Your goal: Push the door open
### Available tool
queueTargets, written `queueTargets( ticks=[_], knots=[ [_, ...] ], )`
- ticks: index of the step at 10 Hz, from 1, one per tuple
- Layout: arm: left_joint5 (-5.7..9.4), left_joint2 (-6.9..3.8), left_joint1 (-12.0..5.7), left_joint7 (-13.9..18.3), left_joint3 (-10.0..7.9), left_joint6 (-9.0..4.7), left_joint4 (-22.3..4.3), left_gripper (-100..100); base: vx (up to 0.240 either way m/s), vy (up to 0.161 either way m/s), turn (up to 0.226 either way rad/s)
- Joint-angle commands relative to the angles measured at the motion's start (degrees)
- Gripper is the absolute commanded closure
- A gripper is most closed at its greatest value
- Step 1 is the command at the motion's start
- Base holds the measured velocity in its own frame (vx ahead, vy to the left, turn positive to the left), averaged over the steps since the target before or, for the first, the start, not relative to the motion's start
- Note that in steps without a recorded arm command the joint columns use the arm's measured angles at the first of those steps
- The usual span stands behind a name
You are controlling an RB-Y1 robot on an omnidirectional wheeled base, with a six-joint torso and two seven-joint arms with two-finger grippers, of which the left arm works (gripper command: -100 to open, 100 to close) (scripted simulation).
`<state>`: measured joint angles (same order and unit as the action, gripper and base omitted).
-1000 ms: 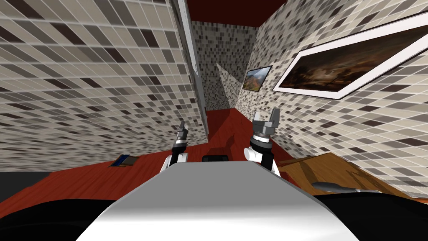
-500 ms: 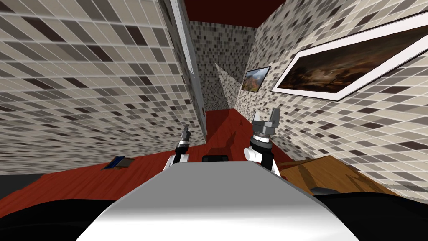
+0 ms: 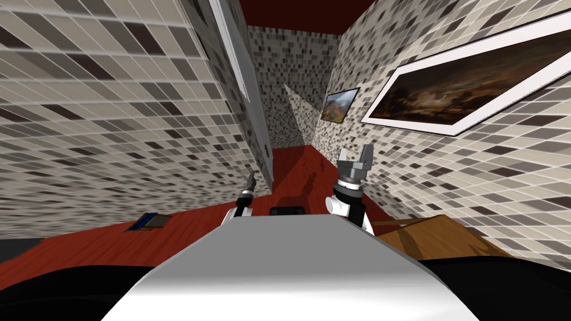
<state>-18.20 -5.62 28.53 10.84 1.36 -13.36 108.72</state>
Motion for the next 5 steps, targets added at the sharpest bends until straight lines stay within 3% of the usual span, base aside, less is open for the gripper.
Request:
queueTargets(
  ticks=[1, 2, 4, 5],
  knots=[
    [-0.9, -0.56, -0.45, 1.18, 0.09, 1.64, -1.64, -100, 0.109, -0.125, 0.002],
    [-1.32, -0.74, -0.49, 1.64, 0.17, 2.26, -2.28, -100, 0.068, -0.096, 0.0],
    [-2.99, -1.49, -0.63, 3.48, 0.51, 4.73, -4.83, -100, 0.091, -0.115, -0.004],
    [-2.99, -1.49, -0.63, 3.48, 0.51, 4.73, -4.83, -100, 0.072, -0.098, 0.01]
  ],
)
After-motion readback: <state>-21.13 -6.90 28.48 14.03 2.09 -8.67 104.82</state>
